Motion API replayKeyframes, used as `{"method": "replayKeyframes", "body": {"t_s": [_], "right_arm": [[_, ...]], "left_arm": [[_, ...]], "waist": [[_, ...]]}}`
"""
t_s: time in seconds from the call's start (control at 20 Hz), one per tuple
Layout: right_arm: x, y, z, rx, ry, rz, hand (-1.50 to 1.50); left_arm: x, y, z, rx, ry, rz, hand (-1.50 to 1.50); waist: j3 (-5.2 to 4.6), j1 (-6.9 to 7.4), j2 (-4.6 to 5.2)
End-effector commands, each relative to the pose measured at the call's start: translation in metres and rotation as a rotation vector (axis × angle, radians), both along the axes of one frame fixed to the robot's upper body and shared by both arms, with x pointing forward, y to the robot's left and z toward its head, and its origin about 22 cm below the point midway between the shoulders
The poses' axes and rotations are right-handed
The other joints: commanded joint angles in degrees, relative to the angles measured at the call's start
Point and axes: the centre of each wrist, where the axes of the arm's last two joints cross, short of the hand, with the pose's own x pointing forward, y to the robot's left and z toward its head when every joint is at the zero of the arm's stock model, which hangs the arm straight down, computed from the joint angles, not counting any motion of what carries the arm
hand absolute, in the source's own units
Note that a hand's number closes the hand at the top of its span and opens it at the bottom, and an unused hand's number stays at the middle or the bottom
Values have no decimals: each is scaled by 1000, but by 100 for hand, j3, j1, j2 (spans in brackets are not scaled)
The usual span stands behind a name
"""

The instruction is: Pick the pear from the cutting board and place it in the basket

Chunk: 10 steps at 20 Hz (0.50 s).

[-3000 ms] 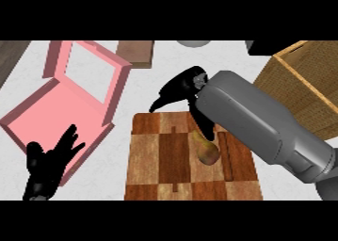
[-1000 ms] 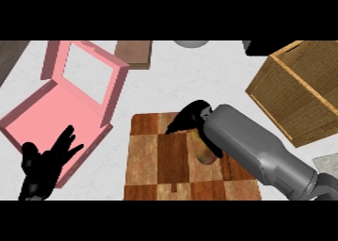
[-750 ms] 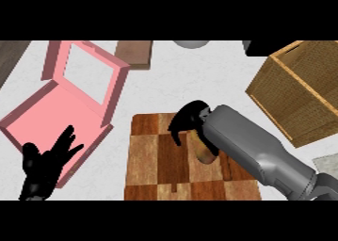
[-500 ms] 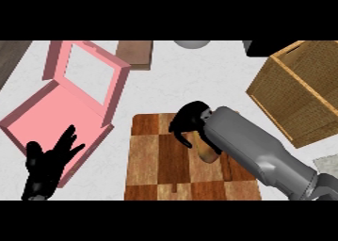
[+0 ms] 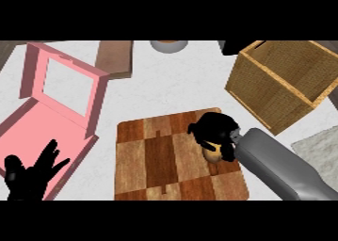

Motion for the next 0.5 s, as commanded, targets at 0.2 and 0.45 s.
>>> {"method": "replayKeyframes", "body": {"t_s": [0.2, 0.45], "right_arm": [[-67, -61, -3, 222, -228, -149, 150], [-94, -59, -1, 746, 0, -396, 150]], "left_arm": [[-28, 4, -19, -38, 90, 65, 0], [-31, 14, -9, -12, 69, 85, 0]], "waist": [[-108, -380, 57], [-78, -498, 151]]}}
